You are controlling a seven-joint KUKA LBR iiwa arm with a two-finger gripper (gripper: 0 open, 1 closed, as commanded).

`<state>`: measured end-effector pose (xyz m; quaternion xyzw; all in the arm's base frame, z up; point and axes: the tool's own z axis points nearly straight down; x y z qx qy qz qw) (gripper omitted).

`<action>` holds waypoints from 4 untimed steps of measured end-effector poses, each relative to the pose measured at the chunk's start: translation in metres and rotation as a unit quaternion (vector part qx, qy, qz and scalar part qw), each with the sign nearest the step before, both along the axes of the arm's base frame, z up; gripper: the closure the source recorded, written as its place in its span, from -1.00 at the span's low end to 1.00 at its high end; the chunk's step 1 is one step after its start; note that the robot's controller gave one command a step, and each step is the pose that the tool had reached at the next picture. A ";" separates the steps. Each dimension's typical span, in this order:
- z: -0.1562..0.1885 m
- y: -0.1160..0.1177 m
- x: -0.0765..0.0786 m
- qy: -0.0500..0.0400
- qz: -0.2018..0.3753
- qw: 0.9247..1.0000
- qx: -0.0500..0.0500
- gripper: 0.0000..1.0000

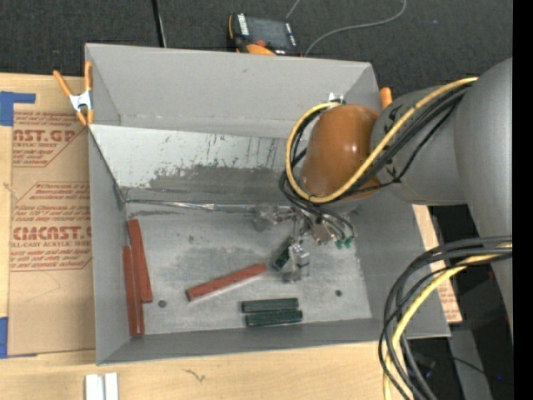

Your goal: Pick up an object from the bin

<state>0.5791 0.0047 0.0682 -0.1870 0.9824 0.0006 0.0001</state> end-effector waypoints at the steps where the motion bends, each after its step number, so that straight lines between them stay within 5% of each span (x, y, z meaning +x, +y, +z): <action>1: 0.000 0.000 0.000 -0.001 0.000 1.000 0.000 -1.00; 2: 0.001 0.001 0.001 -0.001 0.000 1.000 0.000 1.00; 4: 0.115 0.003 0.004 -0.004 0.000 1.000 -0.001 1.00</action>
Offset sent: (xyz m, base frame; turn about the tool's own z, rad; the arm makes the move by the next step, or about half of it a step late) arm 0.0000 0.0000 0.0000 0.0000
